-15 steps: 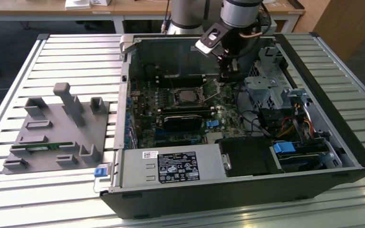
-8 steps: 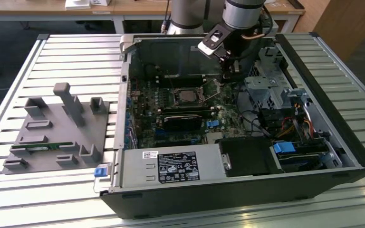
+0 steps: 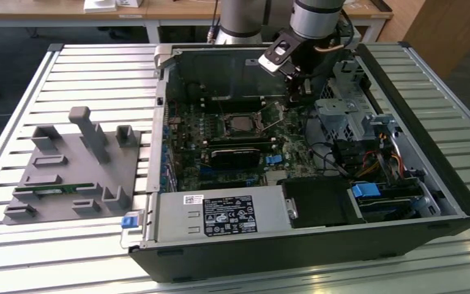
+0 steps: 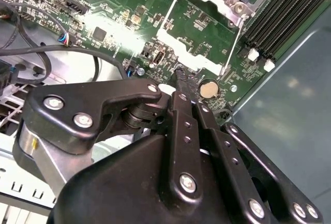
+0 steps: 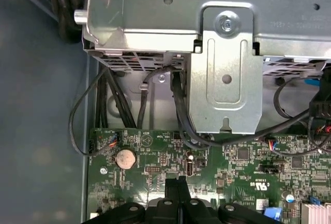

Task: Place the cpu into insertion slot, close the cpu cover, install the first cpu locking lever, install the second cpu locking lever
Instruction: 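Close the cpu cover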

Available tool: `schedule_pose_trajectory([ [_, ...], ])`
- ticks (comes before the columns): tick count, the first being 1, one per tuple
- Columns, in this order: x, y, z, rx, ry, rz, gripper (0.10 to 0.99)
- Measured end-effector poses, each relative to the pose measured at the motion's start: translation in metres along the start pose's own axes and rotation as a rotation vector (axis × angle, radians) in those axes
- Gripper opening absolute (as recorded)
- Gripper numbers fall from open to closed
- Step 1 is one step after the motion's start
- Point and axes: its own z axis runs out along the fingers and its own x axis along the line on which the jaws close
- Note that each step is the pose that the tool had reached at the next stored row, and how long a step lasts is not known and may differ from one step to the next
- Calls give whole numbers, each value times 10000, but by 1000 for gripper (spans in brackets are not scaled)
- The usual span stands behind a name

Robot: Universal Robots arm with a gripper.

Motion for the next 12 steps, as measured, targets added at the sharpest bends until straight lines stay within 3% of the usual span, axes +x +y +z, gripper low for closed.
schedule_pose_trajectory([
  [9, 9, 9, 94, 66, -1, 2, 106],
  [12, 9, -24, 95, 70, -4, 1, 106],
])
